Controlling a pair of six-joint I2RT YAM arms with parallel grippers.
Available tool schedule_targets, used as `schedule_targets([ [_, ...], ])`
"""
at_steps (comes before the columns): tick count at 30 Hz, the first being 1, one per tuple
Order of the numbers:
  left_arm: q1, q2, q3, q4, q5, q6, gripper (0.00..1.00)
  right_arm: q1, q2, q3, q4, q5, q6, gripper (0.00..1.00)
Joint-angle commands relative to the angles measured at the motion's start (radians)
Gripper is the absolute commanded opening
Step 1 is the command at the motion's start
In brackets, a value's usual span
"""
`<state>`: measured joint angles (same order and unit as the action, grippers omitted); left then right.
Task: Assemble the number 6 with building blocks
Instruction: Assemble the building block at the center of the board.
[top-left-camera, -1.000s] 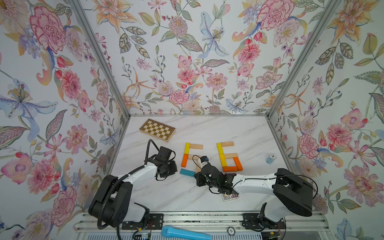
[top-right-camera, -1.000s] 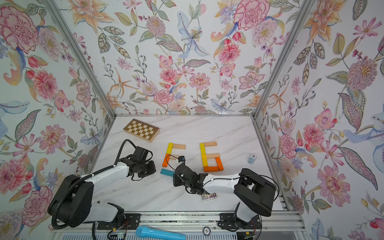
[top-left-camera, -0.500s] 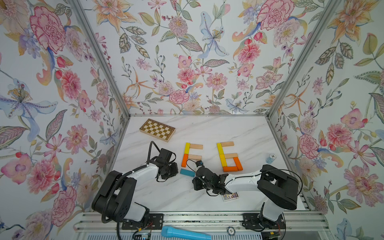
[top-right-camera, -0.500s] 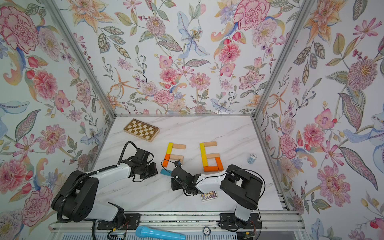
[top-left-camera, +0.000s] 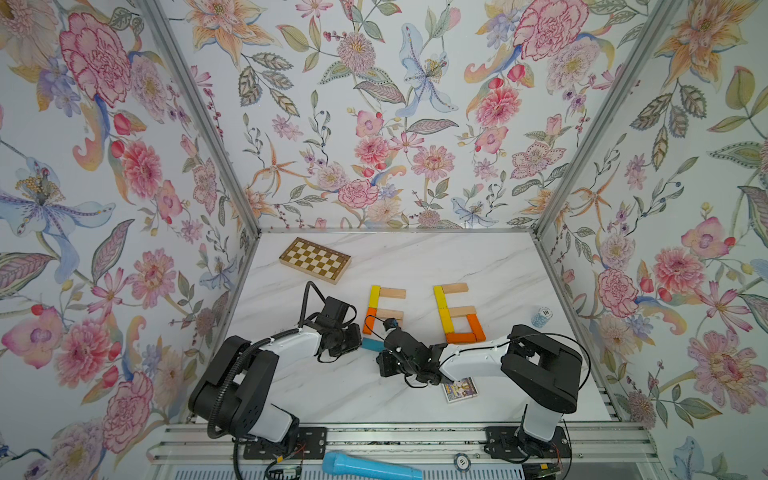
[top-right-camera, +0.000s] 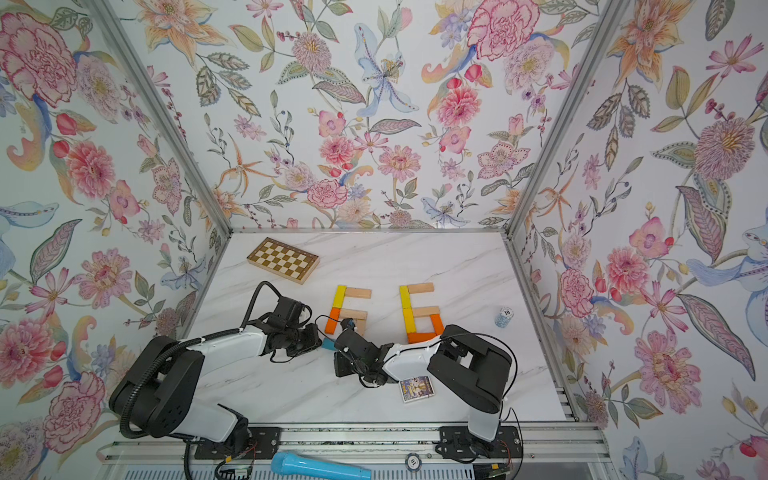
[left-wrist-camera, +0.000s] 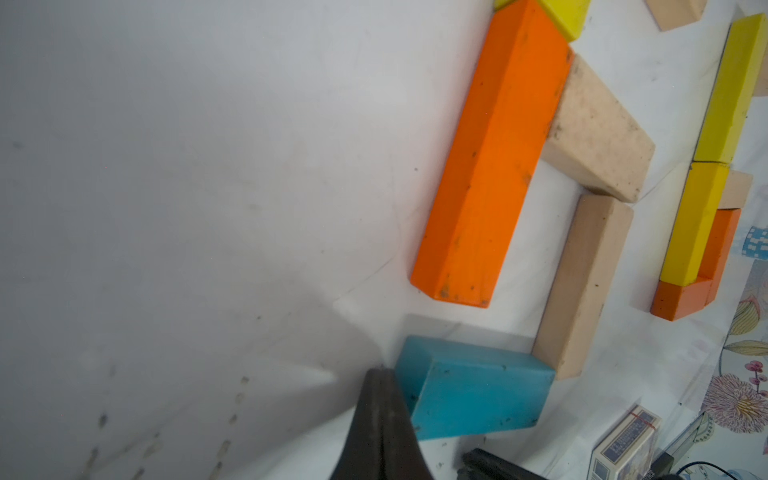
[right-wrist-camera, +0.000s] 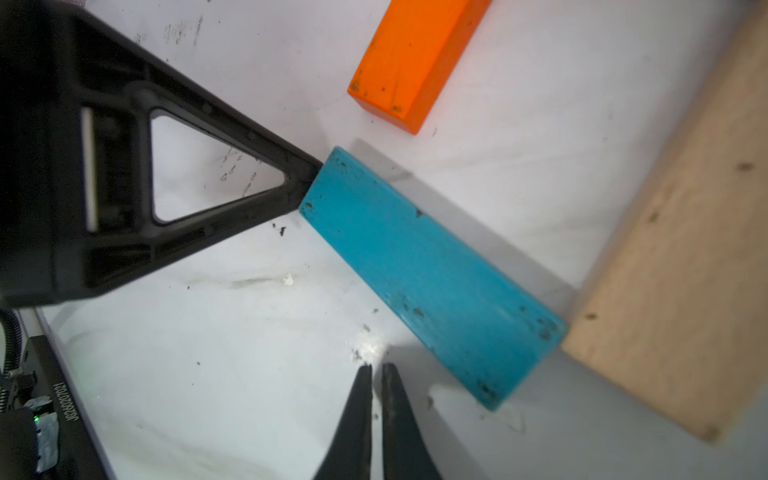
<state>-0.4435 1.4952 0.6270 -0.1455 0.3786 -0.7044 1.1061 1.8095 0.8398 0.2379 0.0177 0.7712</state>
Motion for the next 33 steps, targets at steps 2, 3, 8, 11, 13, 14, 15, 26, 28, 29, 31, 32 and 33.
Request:
schedule_targets([
  [2,-0.005,0.035,-0.012,-0.056,-0.024,-0.012,0.00,-0.023,0.049,0.017,-0.014,-0.024,-0.026,0.09],
  [3,-0.003,0.037,-0.013,-0.058,-0.025,-0.012,0.00,-0.026,0.054,0.022,-0.015,-0.027,-0.029,0.09],
  [8,0.012,0.029,-0.019,-0.058,-0.029,-0.018,0.00,-0.038,0.080,0.040,-0.017,-0.043,-0.042,0.09],
  [11,0.030,0.015,-0.027,-0.060,-0.032,-0.018,0.00,-0.046,0.090,0.047,-0.015,-0.051,-0.048,0.08],
  [13,0.043,0.005,-0.032,-0.064,-0.032,-0.017,0.00,-0.052,0.095,0.048,-0.008,-0.058,-0.051,0.08],
  [14,0.048,0.001,-0.034,-0.066,-0.032,-0.015,0.00,-0.055,0.099,0.048,-0.005,-0.063,-0.056,0.08],
  [15,0.053,-0.003,-0.036,-0.068,-0.033,-0.013,0.00,-0.060,0.102,0.051,-0.005,-0.069,-0.059,0.08],
  [26,0.075,-0.008,-0.038,-0.077,-0.027,-0.003,0.00,-0.090,0.132,0.084,-0.009,-0.124,-0.117,0.08],
  [28,0.075,-0.007,-0.038,-0.076,-0.026,-0.001,0.00,-0.092,0.138,0.090,-0.014,-0.127,-0.121,0.08],
  [29,0.077,-0.006,-0.036,-0.078,-0.027,-0.001,0.00,-0.093,0.140,0.092,-0.015,-0.129,-0.122,0.08],
  [31,0.077,-0.005,-0.036,-0.079,-0.024,0.000,0.00,-0.097,0.142,0.093,-0.014,-0.133,-0.125,0.07],
  [32,0.077,-0.006,-0.035,-0.078,-0.024,0.000,0.00,-0.099,0.143,0.095,-0.015,-0.134,-0.126,0.08],
  [33,0.078,-0.004,-0.034,-0.078,-0.023,0.001,0.00,-0.100,0.143,0.095,-0.015,-0.136,-0.127,0.08],
])
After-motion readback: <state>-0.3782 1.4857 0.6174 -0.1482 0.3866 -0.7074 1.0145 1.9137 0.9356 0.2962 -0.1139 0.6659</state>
